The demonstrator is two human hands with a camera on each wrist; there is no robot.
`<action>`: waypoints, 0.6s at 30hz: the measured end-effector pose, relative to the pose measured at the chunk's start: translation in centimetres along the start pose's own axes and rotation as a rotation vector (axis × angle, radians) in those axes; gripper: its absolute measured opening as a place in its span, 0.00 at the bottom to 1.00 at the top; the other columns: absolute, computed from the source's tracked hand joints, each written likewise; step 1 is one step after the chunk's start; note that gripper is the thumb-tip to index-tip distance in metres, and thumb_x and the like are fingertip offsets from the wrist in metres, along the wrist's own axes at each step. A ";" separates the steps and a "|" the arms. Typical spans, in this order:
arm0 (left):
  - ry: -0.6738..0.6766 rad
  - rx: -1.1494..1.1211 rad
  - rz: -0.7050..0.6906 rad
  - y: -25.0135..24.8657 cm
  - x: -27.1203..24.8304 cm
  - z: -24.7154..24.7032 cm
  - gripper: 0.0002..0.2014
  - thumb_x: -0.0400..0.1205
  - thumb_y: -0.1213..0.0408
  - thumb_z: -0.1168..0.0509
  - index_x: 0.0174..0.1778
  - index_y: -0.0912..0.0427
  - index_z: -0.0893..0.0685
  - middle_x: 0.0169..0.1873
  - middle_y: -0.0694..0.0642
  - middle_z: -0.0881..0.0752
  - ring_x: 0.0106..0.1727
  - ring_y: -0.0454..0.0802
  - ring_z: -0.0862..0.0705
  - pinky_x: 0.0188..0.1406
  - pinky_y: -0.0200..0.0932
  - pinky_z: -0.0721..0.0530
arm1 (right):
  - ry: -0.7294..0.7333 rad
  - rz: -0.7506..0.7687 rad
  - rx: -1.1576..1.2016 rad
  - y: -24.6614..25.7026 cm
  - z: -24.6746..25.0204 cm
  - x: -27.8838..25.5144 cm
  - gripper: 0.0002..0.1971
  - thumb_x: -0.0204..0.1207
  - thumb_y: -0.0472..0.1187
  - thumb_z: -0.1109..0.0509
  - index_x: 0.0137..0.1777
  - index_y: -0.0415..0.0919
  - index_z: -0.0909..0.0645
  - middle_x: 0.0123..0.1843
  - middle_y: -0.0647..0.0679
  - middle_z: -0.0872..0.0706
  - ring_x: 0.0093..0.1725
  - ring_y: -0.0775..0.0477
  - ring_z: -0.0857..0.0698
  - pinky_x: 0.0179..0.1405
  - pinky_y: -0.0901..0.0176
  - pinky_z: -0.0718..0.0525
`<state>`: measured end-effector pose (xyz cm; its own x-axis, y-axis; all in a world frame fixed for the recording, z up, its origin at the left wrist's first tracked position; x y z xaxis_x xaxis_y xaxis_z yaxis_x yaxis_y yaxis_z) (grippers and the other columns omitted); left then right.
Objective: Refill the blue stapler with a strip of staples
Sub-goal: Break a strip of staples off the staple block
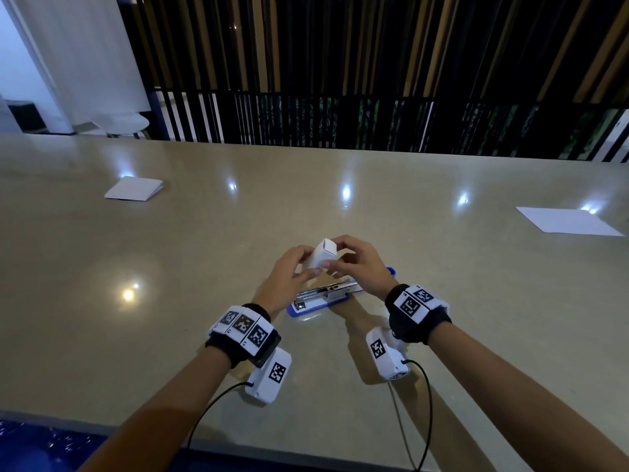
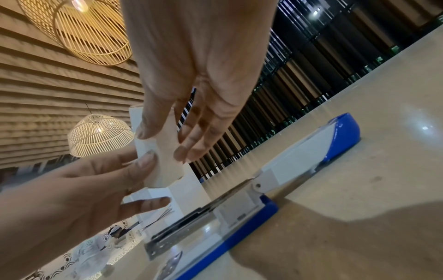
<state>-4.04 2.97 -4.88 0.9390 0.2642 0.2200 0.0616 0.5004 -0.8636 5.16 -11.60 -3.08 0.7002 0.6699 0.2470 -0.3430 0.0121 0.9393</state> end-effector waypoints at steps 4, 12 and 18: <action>-0.014 0.015 -0.021 -0.2 -0.2 -0.3 0.23 0.76 0.53 0.29 0.66 0.49 0.25 0.63 0.47 0.20 0.62 0.46 0.18 0.62 0.56 0.15 | -0.071 0.045 -0.024 0.4 -0.5 0.2 0.15 0.69 0.35 0.22 0.51 0.31 0.21 0.51 0.35 0.15 0.35 0.46 0.14 0.37 0.52 0.13; -0.056 -0.008 -0.082 -1.0 -0.2 0.6 0.20 0.80 0.52 0.34 0.67 0.53 0.23 0.64 0.50 0.18 0.62 0.48 0.17 0.63 0.52 0.15 | -0.051 0.085 0.001 0.9 -0.3 -0.1 0.17 0.70 0.32 0.23 0.57 0.33 0.23 0.53 0.37 0.16 0.41 0.47 0.14 0.46 0.45 0.11; -0.102 0.029 -0.105 -0.7 0.2 0.9 0.14 0.80 0.57 0.32 0.61 0.55 0.21 0.59 0.51 0.17 0.61 0.50 0.19 0.64 0.56 0.17 | -0.081 0.145 -0.041 1.4 -0.2 -0.1 0.15 0.70 0.34 0.22 0.56 0.32 0.18 0.51 0.46 0.15 0.47 0.52 0.15 0.49 0.59 0.13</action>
<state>-4.19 3.46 -3.82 0.8886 0.2903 0.3550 0.1468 0.5534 -0.8199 4.51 -11.52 -1.81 0.6890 0.6052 0.3988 -0.4680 -0.0487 0.8824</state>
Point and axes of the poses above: each hand's wrist, its own x-axis towards the middle knuckle, its own z-axis out of the back of the hand, y = z × x, the point moved 1 cm from there along x, towards the middle knuckle
